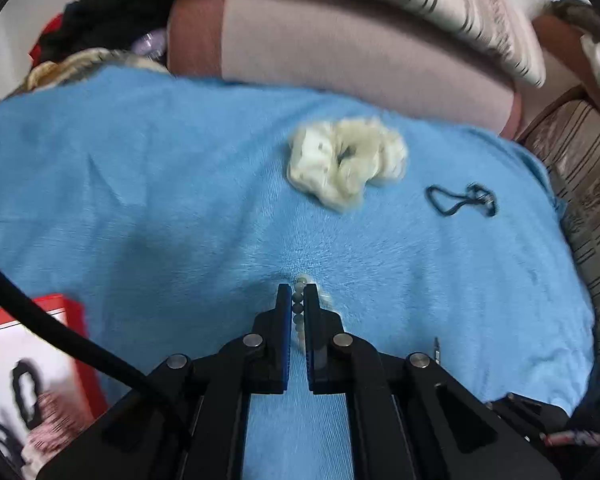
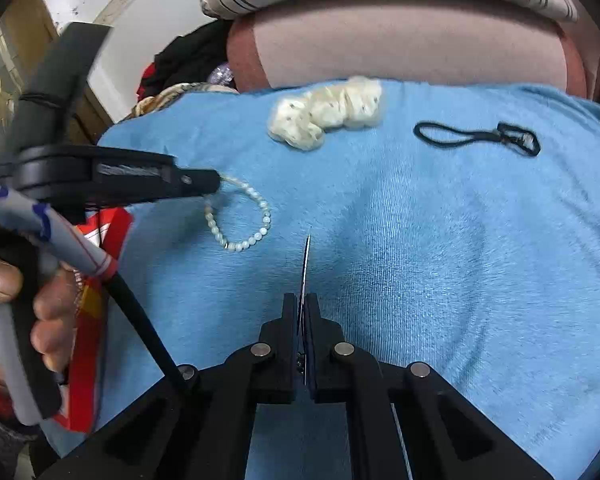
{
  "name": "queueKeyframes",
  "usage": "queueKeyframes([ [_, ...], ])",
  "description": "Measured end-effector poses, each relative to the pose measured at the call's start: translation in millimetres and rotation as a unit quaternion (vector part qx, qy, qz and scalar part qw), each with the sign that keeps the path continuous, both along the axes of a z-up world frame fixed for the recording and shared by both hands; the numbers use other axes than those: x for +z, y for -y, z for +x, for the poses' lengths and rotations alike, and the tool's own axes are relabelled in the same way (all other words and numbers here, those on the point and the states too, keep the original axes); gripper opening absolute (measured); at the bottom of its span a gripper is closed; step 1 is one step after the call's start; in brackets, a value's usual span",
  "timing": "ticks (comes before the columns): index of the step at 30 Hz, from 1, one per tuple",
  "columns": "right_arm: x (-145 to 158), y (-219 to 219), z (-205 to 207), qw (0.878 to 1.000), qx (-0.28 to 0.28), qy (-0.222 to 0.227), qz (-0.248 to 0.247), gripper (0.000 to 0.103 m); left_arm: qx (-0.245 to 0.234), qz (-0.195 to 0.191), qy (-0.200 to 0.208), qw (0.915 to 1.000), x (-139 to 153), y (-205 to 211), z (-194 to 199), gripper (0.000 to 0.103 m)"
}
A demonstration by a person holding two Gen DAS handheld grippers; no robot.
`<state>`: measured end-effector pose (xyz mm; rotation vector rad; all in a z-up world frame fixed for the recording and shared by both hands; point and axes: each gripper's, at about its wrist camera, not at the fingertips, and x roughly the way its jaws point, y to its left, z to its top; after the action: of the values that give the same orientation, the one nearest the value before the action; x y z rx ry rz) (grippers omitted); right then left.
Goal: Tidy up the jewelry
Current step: 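Grasp the silver hair clip with the right tool, then drop the white bracelet in the tray with the left tool while the right drops the clip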
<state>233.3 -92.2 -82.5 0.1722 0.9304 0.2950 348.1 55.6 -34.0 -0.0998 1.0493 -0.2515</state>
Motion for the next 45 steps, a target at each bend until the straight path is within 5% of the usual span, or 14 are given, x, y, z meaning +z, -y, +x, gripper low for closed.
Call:
queueKeyframes([
  [11, 51, -11, -43, 0.999, 0.021, 0.032, 0.016, 0.004, 0.037, -0.021, 0.054, 0.9976, 79, -60, -79, 0.005],
  [23, 81, -84, -74, 0.993, 0.102, 0.054, 0.008, 0.004, 0.106, -0.009, 0.072, 0.9917, 109, -162, -167, 0.005],
  [34, 76, -178, -88, 0.98, 0.195, 0.041, -0.006, 0.004, 0.172, -0.009, 0.04, 0.9842, 78, -251, -194, 0.005],
  [45, 51, -245, -93, 0.965, 0.26, 0.006, -0.004, 0.004, 0.218, -0.006, -0.009, 0.9758, 23, -312, -166, 0.005],
])
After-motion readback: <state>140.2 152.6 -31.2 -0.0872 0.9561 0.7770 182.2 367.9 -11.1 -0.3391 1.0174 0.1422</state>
